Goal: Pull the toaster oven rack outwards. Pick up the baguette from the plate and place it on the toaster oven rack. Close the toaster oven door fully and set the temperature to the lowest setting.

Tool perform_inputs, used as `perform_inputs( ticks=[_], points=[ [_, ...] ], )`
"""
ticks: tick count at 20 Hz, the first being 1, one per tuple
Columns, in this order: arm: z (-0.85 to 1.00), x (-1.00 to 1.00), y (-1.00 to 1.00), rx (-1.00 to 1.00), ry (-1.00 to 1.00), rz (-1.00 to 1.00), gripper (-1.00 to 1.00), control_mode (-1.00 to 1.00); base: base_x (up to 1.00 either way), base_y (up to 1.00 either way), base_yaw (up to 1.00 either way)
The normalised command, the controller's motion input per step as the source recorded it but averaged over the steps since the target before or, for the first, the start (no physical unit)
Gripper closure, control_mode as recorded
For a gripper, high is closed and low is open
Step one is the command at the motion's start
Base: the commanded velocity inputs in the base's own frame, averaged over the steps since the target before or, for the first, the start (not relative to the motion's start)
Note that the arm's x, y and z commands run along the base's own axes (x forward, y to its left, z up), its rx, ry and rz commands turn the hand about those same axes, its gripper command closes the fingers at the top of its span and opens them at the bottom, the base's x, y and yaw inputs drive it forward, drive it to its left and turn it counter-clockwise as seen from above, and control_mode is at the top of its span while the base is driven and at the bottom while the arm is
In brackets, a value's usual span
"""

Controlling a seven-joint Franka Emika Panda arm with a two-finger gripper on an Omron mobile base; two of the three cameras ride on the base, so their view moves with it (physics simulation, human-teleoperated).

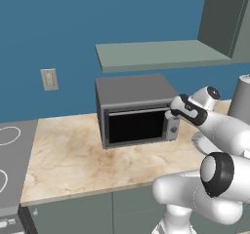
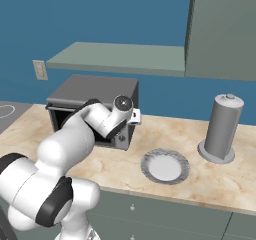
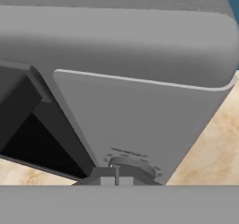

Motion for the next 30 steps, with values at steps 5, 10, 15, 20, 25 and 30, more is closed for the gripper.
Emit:
perform_inputs(
  ticks=[5, 10, 15, 20, 25, 30],
  points=[
    [-0.31, 0.46, 0.00, 0.00, 0.10, 0.00, 1.00, -1.00, 0.00, 0.00, 0.00],
    [-0.51, 0.37, 0.00, 0.00, 0.02, 0.00, 1.00, -1.00, 0.00, 0.00, 0.00],
    [-0.75, 0.43, 0.06, 0.00, 0.03, 0.00, 1.00, -1.00, 0.00, 0.00, 0.00],
    [-0.87, 0.60, 0.21, 0.00, 0.08, 0.00, 1.00, -1.00, 0.00, 0.00, 0.00],
    [-0.98, 0.75, 0.24, -0.03, 0.24, 0.02, 1.00, -1.00, 0.00, 0.00, 0.00],
    [-0.99, 0.80, 0.09, -0.06, 0.60, 0.09, 1.00, -1.00, 0.00, 0.00, 0.00]
  ],
)
